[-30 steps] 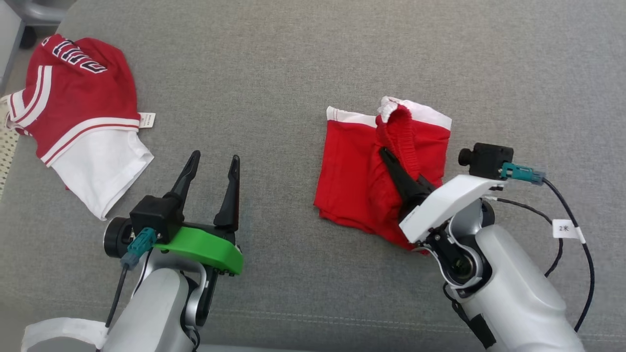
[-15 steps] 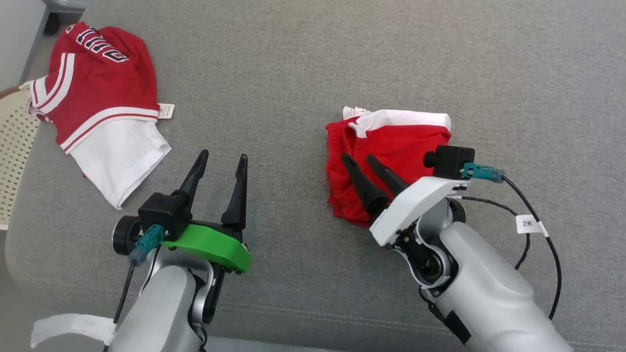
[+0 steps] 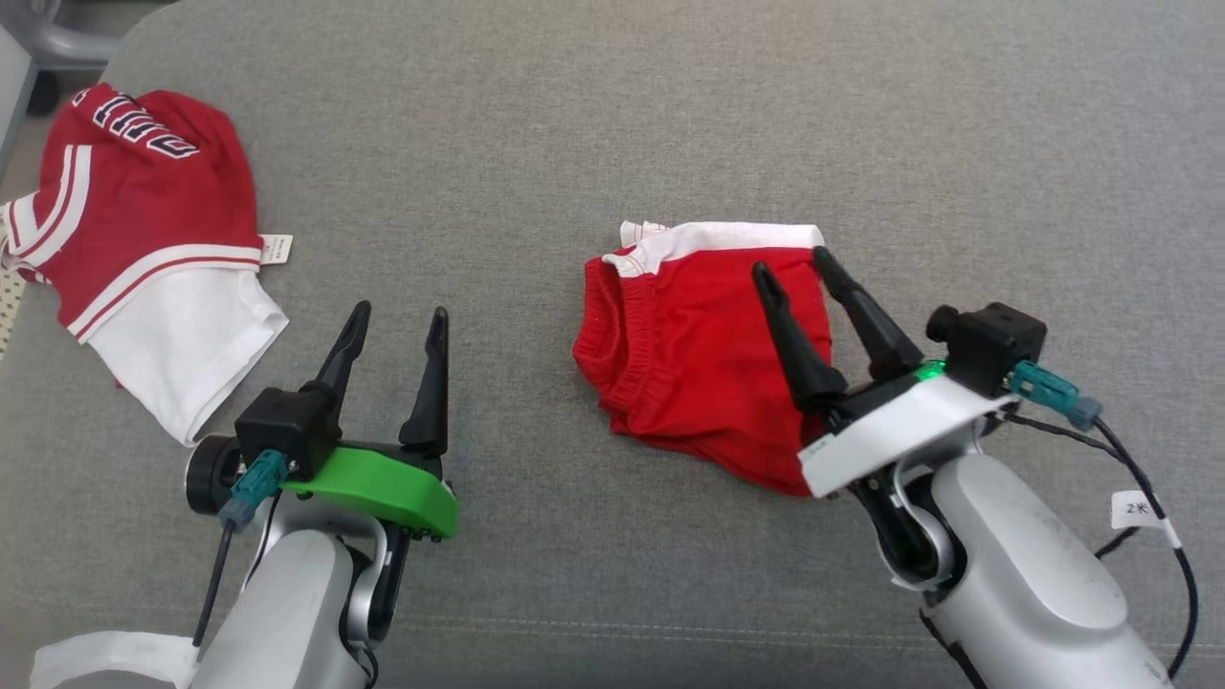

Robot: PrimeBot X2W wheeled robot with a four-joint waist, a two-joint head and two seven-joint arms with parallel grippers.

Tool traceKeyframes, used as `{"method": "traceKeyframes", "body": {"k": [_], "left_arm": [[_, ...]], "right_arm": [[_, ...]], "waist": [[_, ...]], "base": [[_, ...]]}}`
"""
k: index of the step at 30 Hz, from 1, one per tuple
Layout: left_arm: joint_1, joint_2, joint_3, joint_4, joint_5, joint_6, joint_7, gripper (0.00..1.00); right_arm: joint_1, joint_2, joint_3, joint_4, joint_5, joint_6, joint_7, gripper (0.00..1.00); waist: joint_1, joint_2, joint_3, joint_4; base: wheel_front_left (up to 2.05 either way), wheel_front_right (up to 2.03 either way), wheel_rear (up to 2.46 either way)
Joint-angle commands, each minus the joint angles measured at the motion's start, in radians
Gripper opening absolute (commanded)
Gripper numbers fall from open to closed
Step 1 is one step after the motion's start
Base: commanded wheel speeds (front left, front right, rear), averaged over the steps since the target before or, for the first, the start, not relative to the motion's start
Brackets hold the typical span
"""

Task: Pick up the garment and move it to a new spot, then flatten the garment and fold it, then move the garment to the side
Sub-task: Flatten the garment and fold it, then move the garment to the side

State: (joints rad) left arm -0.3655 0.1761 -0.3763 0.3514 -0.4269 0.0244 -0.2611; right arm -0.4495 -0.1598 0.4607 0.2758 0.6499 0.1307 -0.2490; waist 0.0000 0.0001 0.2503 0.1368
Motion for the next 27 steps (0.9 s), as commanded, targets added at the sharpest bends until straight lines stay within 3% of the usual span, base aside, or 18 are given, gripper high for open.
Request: {"method": "traceKeyframes", "body": {"k": [1,8,14,27], "left_arm": [[0.014,0.014,0.008,-0.007,0.01,0.008,-0.003,1.0],[0.045,0.054,0.042,-0.031,0.009,0.043,-0.001,1.0],[0.094,0.086,0.062,-0.064,0.006,0.076,0.019,1.0],[0.146,0.106,0.061,-0.137,-0.003,0.107,0.048,1.0]], "right_arm": [[0.035,-0.01,-0.041,-0.01,-0.041,0.0,-0.009,1.0],[0.147,-0.005,-0.23,-0.064,-0.256,0.0,-0.016,1.0],[0.237,-0.005,-0.335,-0.079,-0.372,0.0,-0.016,1.0],[0.294,0.001,-0.392,-0.089,-0.386,0.0,0.034,1.0]], "waist": [[0.0,-0.0001,-0.015,-0.033],[0.0,-0.0001,-0.029,-0.096],[0.0,-0.0001,-0.052,-0.131],[0.0,-0.0001,-0.057,-0.129]], "base": [[0.0,0.0,0.0],[0.0,0.0,0.0],[0.0,0.0,0.0],[0.0,0.0,0.0]]}}
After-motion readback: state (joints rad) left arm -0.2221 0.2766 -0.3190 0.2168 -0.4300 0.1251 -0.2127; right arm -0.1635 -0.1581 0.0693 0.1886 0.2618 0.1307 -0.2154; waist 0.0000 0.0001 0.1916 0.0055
